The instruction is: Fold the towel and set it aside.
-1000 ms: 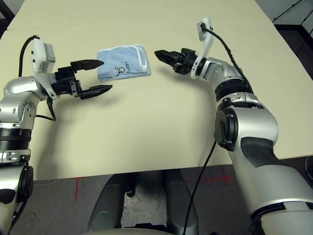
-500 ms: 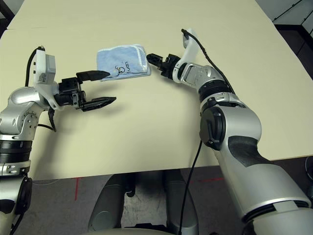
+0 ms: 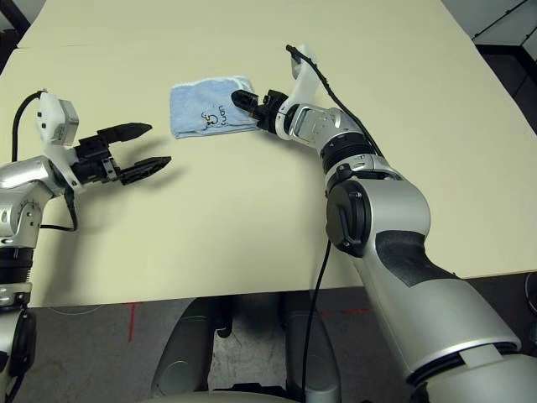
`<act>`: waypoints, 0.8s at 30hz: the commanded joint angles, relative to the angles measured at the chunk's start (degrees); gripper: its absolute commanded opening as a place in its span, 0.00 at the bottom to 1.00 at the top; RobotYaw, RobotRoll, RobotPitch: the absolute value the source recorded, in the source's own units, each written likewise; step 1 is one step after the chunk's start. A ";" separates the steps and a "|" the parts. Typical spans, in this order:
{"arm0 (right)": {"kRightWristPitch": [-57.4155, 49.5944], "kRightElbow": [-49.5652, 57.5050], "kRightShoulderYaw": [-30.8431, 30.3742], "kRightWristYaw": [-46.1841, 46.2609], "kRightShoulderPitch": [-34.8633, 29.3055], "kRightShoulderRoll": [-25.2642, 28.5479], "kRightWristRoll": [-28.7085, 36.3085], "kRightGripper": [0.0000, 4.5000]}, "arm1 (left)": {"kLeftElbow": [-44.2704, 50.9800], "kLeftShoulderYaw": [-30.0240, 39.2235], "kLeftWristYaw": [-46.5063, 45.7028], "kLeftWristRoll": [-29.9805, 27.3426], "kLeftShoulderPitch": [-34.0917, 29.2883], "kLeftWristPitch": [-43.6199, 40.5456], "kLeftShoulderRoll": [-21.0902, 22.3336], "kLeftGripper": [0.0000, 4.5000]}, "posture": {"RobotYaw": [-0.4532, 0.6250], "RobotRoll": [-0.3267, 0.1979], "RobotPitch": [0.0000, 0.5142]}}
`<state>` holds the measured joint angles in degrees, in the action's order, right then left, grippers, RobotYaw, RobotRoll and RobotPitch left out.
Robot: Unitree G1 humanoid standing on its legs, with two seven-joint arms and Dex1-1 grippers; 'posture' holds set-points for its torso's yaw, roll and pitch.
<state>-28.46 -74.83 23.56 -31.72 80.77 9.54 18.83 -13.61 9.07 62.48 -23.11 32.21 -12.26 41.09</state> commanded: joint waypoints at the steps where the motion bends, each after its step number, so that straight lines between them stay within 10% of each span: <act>1: -0.99 -1.01 -0.62 -1.24 -0.30 1.94 -1.18 0.99 | -0.29 1.18 0.35 -0.64 -0.91 0.46 0.54 1.00 | 0.50 0.62 0.53; 24: 1.89 -1.78 1.77 5.27 -0.39 -4.21 -1.29 0.99 | 9.21 2.04 -1.99 -3.39 -3.19 -3.71 0.49 1.00 | 0.56 0.62 0.54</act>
<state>-25.80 -74.91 24.85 -27.46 80.42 6.59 17.09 -6.10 10.81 60.58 -25.75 30.35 -15.05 41.09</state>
